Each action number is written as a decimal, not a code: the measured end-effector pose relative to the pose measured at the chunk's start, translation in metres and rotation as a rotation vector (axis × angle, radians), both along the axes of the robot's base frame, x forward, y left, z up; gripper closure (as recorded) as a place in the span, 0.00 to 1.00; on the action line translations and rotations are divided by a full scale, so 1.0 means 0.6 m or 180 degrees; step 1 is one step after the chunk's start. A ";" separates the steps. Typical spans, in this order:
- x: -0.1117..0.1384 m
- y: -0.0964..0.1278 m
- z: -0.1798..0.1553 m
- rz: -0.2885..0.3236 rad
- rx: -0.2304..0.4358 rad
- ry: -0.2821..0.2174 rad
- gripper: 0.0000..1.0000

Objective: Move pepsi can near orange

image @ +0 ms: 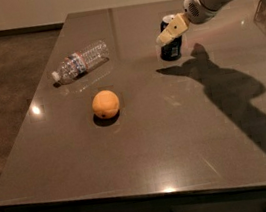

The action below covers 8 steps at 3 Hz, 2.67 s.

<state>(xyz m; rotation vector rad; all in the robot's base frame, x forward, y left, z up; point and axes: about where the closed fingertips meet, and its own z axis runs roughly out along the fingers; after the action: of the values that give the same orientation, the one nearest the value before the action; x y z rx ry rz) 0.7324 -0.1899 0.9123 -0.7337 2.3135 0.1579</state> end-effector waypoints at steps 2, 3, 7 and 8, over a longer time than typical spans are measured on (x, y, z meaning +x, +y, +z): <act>0.012 0.008 -0.008 0.0025 0.0033 0.0004 0.17; 0.018 0.009 -0.008 0.0060 0.0107 0.0005 0.41; -0.114 0.084 0.067 0.0832 0.0367 -0.0094 1.00; -0.168 0.116 0.076 0.1124 0.0326 -0.0092 1.00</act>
Offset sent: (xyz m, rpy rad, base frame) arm 0.0122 0.0027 -0.0017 0.0223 -0.0043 0.0061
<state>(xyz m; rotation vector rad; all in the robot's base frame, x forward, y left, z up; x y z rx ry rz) 0.6314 -0.1202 0.9579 -1.0783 2.1136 0.4183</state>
